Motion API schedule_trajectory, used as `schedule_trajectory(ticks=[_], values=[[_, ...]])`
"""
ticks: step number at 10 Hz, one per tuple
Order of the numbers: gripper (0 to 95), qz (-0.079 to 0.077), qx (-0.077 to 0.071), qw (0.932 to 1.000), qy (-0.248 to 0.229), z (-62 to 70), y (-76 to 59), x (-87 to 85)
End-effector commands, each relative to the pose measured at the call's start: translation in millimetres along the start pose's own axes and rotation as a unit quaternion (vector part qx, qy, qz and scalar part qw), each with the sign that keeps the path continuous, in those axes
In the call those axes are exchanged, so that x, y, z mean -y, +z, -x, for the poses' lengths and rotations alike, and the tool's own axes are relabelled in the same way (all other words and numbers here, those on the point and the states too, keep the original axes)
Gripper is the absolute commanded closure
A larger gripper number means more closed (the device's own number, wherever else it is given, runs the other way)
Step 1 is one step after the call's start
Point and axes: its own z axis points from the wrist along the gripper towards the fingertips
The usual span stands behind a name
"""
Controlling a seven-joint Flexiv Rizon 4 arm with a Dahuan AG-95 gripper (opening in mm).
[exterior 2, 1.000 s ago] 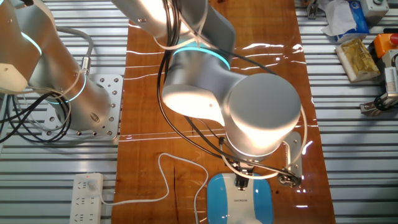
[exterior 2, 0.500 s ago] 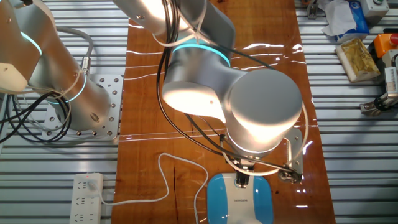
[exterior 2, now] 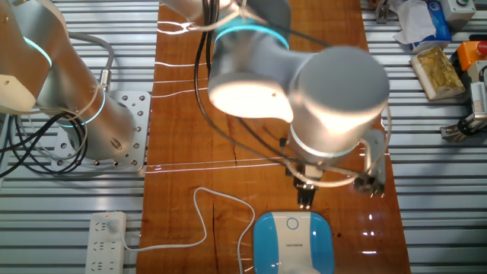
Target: Turn on the desk lamp by pressing the button
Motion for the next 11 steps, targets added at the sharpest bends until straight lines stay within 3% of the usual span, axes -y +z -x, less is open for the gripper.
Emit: schedule_trajectory(ticks=[1, 5, 6, 7, 8, 9, 10, 11], values=[[0.0, 0.000, -0.001, 1.0000, 0.002, 4.1, -15.9, -22.2], [0.0, -0.006, 0.008, 0.9999, -0.011, -4.2, -19.2, -33.3], [19.0, -0.006, 0.008, 0.9999, -0.012, -4.2, -19.2, -33.3], [19.0, -0.009, 0.007, 0.9998, -0.013, -4.2, -19.2, -33.3], [38.0, -0.014, 0.006, 0.9998, -0.014, -4.2, -19.2, -33.3], [38.0, -0.022, 0.006, 0.9996, -0.018, -4.2, -19.2, -33.3], [76.0, -0.029, 0.006, 0.9993, -0.022, -4.2, -19.2, -33.2], [95.0, -0.030, 0.007, 0.9992, -0.025, -4.2, -19.2, -33.2]])
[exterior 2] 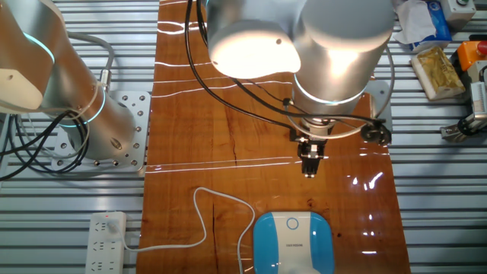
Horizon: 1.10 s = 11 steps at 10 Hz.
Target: Turn on the desk lamp by pressing the button
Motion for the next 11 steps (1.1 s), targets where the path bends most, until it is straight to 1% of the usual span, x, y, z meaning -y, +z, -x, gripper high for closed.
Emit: schedule_trajectory(ticks=[1, 3, 11], values=[[95.0, -0.001, 0.000, 1.0000, -0.008, -0.5, -1.6, 0.7], [95.0, 0.000, 0.002, 0.9999, -0.010, -0.3, -1.7, 0.9], [95.0, -0.001, -0.004, 0.9999, -0.013, -0.3, -1.7, 0.9]])
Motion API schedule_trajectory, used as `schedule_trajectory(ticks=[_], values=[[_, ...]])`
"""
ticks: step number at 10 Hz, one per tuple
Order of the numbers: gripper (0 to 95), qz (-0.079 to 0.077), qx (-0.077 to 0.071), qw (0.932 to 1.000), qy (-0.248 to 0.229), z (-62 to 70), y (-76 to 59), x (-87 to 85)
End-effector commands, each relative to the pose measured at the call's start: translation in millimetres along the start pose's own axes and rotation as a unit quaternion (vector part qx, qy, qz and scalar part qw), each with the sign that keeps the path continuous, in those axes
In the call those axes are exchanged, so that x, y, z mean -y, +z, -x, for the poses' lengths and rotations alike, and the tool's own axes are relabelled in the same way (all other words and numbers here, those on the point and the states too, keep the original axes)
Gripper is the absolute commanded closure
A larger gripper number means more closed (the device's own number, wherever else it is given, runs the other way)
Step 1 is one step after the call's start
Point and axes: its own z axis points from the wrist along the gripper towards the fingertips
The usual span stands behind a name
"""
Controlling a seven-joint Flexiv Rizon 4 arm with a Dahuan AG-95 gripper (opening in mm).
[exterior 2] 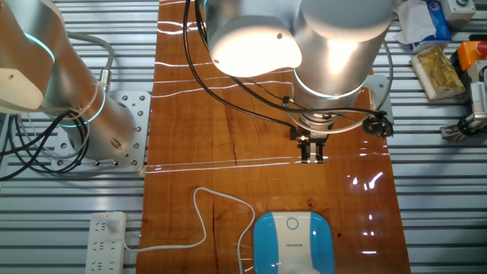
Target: Turn on the desk lamp by pressing the button
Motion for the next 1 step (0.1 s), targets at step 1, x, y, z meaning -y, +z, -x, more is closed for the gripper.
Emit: schedule_trajectory(ticks=[1], values=[[95.0, 0.000, 0.000, 1.0000, -0.001, -0.1, 0.4, 0.3]])
